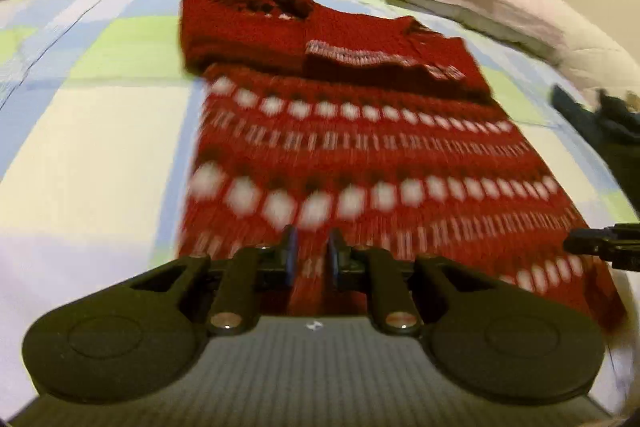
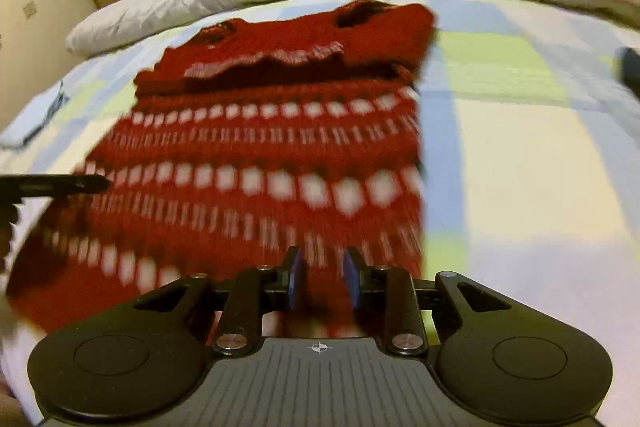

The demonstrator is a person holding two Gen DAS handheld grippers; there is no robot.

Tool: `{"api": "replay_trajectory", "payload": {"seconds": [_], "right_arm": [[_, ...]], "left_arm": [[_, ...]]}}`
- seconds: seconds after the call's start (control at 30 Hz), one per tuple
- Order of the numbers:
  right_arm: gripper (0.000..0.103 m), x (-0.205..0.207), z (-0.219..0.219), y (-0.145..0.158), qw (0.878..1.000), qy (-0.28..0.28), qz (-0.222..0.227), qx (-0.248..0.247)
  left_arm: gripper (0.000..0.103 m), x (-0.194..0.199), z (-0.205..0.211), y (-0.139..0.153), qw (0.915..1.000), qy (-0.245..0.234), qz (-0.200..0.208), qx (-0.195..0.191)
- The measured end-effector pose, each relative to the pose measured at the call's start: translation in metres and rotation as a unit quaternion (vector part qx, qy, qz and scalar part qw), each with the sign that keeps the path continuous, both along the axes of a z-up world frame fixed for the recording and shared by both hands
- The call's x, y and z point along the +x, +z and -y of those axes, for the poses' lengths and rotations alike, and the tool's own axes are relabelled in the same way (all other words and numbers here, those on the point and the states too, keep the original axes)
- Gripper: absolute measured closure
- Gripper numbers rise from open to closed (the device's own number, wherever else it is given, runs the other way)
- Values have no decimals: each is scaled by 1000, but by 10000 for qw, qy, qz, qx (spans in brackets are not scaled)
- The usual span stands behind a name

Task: Fold clothes
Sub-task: 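Release the sweater and pull both grippers back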

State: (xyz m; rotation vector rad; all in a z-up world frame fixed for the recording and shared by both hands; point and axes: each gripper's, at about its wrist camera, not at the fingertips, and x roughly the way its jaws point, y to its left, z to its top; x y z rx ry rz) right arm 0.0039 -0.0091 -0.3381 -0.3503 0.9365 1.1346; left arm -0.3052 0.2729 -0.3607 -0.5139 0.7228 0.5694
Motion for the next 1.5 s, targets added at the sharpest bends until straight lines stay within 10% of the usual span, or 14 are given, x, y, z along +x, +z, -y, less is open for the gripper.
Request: {"api": "replay_trajectory", "payload": {"seconds": [0.23, 0.37, 0.7, 0.93, 1.07, 1.2, 1.5], "right_arm": [[76, -44, 33, 31, 9956, -775, 371, -362], [76, -43, 12, 51, 9934, -792, 711, 436], [77, -64, 20, -16, 9800, -426, 1933, 220], [76, -103, 70, 10, 9868, -780, 1405, -188], [76, -134, 91, 36, 9871, -1230, 1025, -83], [23, -180, 100, 50, 9831, -1413, 1128, 296], [23, -248, 122, 95, 9836, -1362, 933, 731]], "left_arm": [[94, -52, 15, 34, 9989, -429, 100, -141], [92, -32, -3, 48, 9962, -769, 324, 260], [91, -39, 26, -5, 9919, -517, 110, 1157], [91, -68, 65, 19, 9960, -209, -368, 785], [69, -82, 100, 43, 9953, 109, -535, 800], [66, -102, 144, 69, 9929, 477, -477, 975], [55, -144, 213, 119, 9890, 664, -446, 1242]]}}
